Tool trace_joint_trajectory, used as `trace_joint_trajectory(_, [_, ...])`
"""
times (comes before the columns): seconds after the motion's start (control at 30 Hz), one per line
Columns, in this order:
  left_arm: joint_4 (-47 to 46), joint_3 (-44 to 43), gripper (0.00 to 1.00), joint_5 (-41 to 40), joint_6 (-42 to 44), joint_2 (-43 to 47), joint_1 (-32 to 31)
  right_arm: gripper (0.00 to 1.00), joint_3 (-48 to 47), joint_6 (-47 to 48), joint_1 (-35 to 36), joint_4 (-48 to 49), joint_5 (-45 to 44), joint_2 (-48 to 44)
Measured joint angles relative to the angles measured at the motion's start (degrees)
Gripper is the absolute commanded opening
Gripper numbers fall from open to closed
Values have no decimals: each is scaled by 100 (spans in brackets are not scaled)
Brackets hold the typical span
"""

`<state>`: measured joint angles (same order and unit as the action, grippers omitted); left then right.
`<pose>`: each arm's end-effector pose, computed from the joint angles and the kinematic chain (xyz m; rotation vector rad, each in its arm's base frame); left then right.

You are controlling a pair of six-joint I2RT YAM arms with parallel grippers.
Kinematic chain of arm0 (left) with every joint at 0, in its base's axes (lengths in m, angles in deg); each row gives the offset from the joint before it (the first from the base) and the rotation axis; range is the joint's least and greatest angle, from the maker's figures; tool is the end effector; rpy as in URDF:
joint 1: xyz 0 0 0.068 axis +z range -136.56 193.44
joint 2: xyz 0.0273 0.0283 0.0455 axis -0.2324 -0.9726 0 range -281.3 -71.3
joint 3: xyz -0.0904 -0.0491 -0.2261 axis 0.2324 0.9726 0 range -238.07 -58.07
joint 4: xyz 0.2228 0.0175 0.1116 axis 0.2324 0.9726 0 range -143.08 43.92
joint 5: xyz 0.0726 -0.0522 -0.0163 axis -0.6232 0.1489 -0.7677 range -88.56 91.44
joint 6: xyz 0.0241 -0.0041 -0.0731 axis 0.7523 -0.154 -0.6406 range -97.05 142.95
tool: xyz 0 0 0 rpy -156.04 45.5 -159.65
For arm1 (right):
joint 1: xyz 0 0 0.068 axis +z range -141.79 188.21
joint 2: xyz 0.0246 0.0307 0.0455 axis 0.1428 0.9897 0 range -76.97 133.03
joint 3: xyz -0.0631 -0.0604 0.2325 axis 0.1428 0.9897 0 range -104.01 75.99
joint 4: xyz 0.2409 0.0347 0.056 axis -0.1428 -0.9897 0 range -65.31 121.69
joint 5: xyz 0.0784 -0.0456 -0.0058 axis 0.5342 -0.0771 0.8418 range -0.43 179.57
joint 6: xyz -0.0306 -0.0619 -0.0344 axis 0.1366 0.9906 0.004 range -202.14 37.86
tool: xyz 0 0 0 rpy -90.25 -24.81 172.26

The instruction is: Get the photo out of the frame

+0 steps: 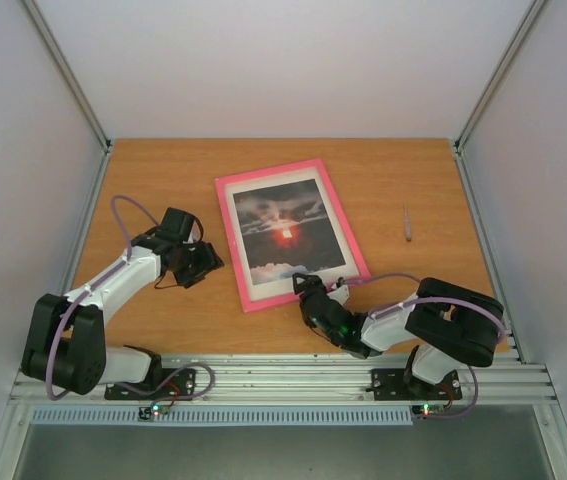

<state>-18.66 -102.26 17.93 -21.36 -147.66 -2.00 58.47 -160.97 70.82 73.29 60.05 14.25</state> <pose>0.2330 -0.0837 0.1468 -0.6293 2.7889 -0.6542 0.1479 0.2149 0.0761 0.6210 2.1095 0.9468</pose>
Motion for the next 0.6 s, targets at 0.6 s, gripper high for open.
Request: trace_joint_trajectory(0.6, [7, -7, 64, -164, -26, 37, -2, 98, -426, -350, 2, -4009, 1078, -2120])
